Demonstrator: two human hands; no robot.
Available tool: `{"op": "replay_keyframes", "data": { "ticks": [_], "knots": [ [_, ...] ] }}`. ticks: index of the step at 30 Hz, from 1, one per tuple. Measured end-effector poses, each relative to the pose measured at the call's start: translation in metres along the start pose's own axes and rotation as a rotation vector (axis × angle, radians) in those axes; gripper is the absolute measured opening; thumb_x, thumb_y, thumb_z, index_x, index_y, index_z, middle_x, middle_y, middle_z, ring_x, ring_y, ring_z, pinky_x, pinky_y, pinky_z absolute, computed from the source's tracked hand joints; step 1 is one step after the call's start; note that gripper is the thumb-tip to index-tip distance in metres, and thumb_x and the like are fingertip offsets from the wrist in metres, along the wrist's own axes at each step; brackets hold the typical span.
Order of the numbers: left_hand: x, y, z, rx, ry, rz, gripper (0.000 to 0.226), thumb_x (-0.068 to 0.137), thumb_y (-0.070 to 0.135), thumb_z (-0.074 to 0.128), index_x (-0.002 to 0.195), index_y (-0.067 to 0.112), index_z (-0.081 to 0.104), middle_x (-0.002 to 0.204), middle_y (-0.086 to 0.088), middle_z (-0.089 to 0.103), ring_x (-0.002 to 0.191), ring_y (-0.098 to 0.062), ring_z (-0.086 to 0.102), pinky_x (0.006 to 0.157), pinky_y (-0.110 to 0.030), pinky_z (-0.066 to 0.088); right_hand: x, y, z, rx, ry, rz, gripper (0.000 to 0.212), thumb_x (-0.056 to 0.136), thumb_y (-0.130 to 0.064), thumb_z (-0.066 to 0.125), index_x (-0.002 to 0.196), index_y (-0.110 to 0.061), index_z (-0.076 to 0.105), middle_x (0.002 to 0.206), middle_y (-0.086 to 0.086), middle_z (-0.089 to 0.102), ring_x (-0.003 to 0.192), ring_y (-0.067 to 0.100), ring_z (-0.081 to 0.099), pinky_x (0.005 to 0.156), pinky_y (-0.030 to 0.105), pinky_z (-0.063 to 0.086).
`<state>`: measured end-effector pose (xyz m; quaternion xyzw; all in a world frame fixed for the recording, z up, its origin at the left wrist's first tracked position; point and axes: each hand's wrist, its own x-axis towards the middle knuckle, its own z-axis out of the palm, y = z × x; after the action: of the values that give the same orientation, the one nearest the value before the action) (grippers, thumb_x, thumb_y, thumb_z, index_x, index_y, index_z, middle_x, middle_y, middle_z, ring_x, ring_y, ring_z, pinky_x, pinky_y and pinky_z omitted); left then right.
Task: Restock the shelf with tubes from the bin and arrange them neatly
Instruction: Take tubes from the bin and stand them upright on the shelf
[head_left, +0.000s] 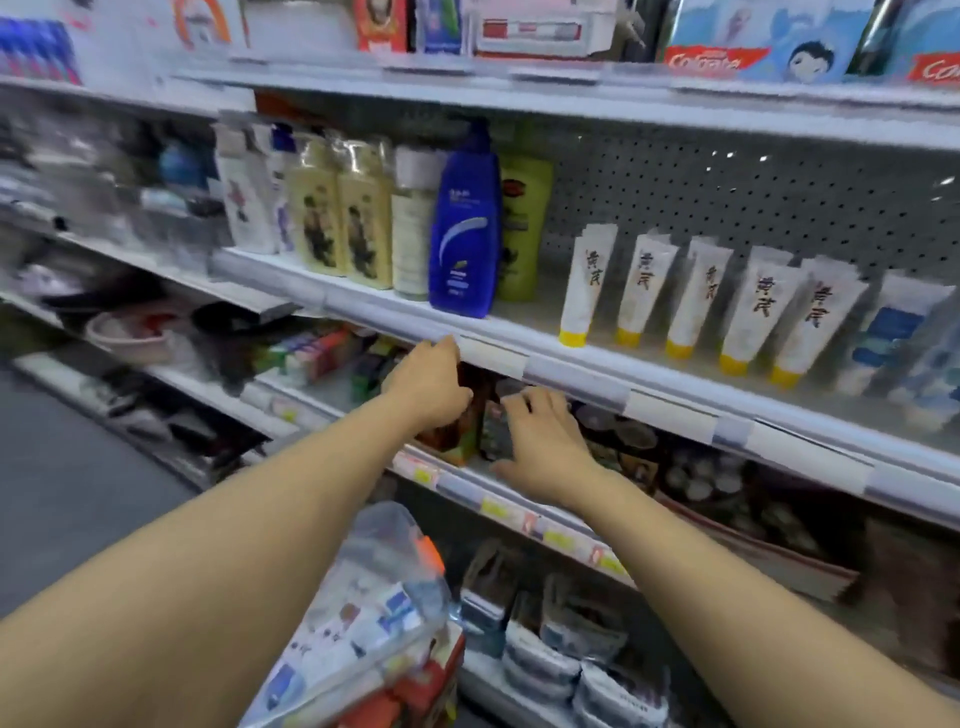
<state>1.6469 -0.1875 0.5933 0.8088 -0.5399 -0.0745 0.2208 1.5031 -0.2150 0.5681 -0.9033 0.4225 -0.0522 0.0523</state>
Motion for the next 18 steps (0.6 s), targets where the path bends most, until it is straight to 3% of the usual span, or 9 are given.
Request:
{"op": "replay_keyframes", "data": {
  "ticks": [7,12,18],
  "knots": [
    [-0.049,-0.135,-0.007,0.053,-0.125,-0.21,0.043,0.088,0.024,0.058,0.124,0.007,0.045,0.125,-0.017,0.049,0.111,-0.033,0.052,0.088,-0.038,0.046,0.022,-0.088,0.064,0.051,-0.137,-0.103,0.065,0.082,-0.031,0.063,0.135,-0.012,0.03,0.138,0.012,0.027,0.126,0.033,0.027,0.103,0.041,0.035],
    [-0.082,-0.21,0.014,0.017,-0.225,-0.345,0.023,0.086,0.021,0.061,0.102,0.01,0.049,0.11,-0.014,0.055,0.102,-0.029,0.053,0.082,-0.036,0.044,0.032,-0.126,0.114,0.06,-0.285,-0.151,0.067,0.084,-0.029,0.062,0.138,-0.009,0.027,0.142,0.015,0.024,0.133,0.034,0.021,0.108,0.04,0.03],
    [-0.107,-0.277,0.062,-0.038,-0.313,-0.542,0.044,0.088,0.023,0.059,0.127,0.007,0.048,0.133,-0.015,0.05,0.121,-0.031,0.048,0.095,-0.032,0.04,0.049,-0.144,0.175,0.031,-0.463,-0.132,0.074,0.087,-0.032,0.058,0.144,-0.008,0.02,0.145,0.017,0.021,0.134,0.035,0.019,0.111,0.042,0.029]
  ]
}}
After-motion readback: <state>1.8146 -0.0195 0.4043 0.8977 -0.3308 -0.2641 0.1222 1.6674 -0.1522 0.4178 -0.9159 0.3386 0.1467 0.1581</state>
